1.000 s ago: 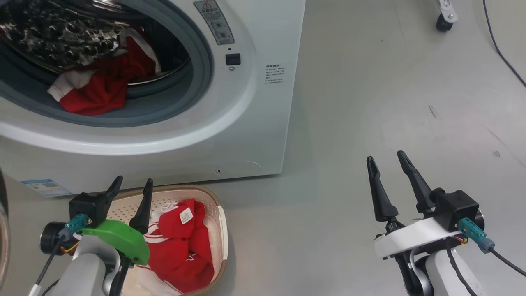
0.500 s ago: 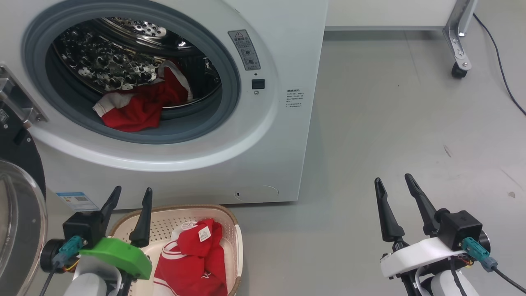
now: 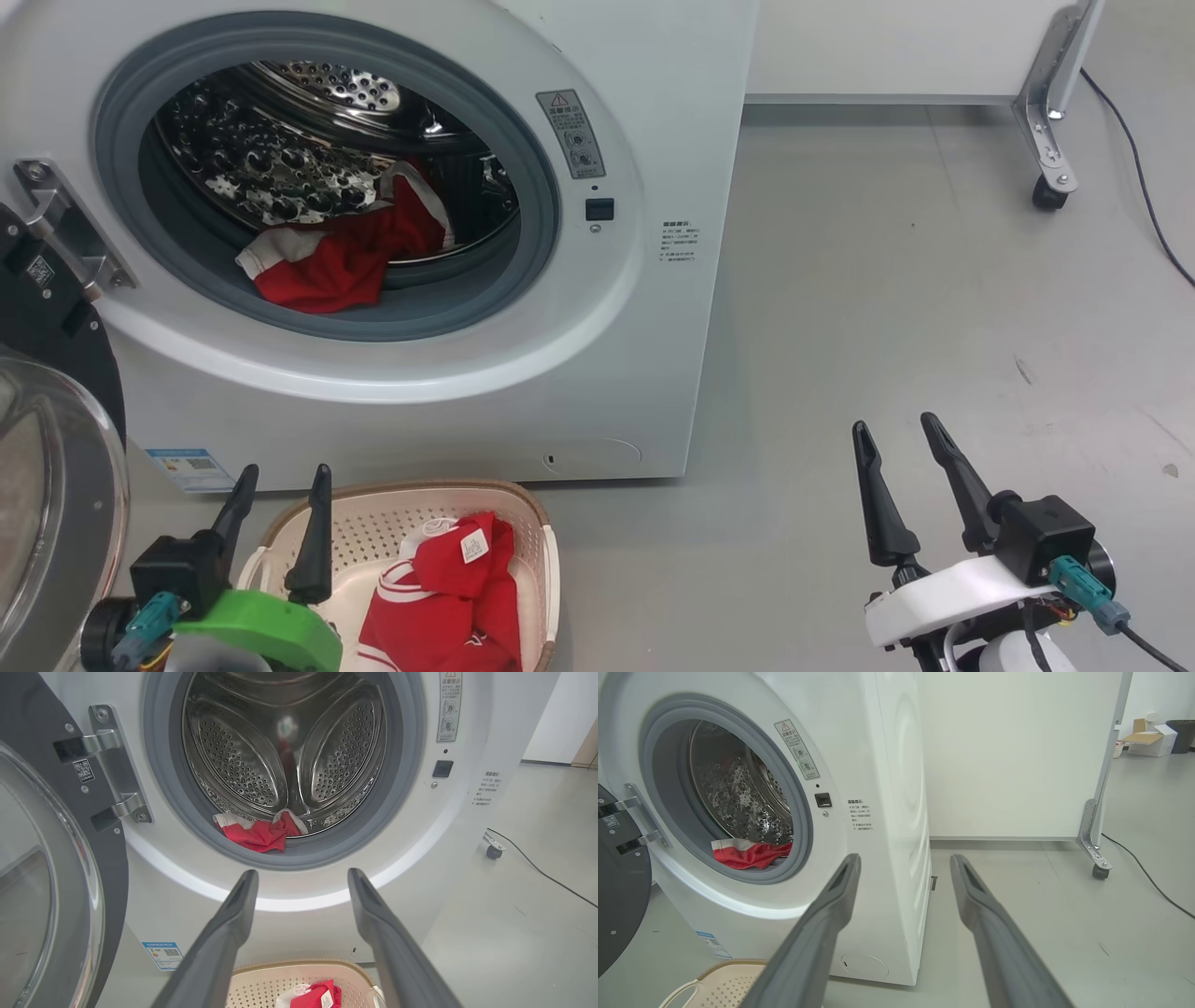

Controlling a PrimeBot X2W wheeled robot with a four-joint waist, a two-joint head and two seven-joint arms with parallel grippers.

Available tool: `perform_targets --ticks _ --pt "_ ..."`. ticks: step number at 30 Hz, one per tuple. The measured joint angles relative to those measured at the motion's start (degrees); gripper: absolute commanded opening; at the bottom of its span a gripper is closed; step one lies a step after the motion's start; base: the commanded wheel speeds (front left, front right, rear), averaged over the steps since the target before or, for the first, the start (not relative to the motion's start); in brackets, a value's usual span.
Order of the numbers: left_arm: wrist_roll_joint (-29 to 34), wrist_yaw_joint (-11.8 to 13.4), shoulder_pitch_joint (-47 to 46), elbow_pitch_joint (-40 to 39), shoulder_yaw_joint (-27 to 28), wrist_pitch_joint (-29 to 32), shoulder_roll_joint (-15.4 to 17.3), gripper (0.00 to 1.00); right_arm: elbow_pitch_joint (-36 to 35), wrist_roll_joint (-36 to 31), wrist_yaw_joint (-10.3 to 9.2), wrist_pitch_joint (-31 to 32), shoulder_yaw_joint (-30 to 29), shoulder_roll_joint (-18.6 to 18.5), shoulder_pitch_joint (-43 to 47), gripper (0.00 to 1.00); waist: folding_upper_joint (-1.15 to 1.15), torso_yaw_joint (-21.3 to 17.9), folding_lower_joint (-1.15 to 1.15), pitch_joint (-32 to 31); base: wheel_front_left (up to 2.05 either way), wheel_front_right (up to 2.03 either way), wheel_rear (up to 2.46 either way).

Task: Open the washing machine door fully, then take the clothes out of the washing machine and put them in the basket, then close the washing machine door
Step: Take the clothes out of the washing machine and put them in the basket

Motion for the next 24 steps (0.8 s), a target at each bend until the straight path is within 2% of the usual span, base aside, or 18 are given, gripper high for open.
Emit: perform_targets --ticks 24 --pt "1.41 0.51 4.43 -4.92 0.48 0.0 -1.14 1.0 -0.68 -0.01 0.18 0.0 0.32 -0.07 0.98 1.0 0.0 0.1 0.0 0.1 0.0 0.0 0.0"
